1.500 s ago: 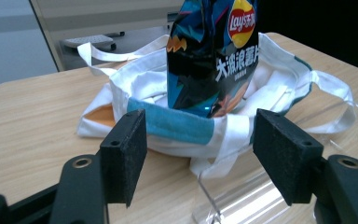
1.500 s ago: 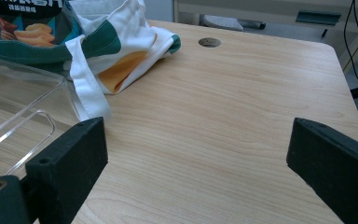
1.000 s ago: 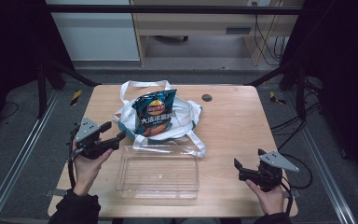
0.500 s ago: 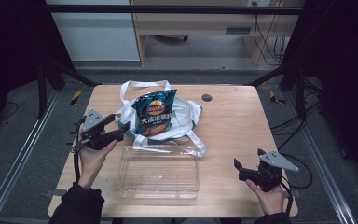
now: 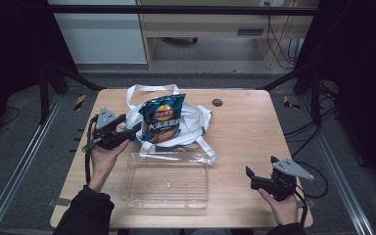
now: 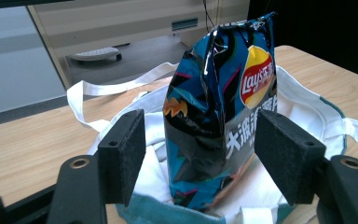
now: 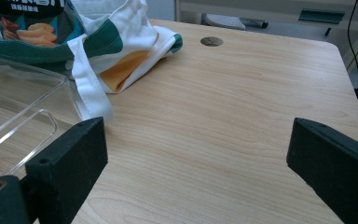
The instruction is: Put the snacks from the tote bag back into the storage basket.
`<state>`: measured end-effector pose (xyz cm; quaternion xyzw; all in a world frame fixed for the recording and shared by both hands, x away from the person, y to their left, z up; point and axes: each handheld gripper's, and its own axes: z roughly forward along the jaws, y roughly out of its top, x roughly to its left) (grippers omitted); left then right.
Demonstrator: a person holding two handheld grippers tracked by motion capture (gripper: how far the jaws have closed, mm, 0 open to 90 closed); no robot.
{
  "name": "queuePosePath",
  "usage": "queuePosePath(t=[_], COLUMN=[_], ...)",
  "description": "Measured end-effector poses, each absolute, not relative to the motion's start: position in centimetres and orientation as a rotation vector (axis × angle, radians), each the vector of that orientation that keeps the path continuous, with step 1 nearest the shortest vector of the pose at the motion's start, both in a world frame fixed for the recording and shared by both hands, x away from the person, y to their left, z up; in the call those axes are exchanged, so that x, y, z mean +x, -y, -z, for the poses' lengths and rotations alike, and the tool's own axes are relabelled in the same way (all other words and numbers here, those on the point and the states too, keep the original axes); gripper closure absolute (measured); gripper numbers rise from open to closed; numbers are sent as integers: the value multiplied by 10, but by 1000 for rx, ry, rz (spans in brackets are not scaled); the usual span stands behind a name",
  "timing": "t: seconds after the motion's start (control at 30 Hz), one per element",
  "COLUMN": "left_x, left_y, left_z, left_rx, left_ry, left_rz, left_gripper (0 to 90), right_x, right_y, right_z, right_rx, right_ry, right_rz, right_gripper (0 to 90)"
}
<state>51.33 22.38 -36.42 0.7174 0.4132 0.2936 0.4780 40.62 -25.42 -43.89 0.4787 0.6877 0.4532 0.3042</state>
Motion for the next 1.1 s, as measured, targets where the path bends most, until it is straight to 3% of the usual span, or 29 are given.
queuePosePath(t=[0.83, 1.1], left_x=[541, 549], left_y=[-201, -189], left_z=[365, 368], left_rx=[1767, 1789], left_ry=[-1019, -1008], left_rz=[-696, -679], left_gripper=[437, 579], right_x=[407, 407], right_y=[254, 254], right_z=[439, 439], right_rx=[1265, 1264], right_ry=[-1831, -1834], right_rz=[-1202, -1203], right_gripper=[53, 53])
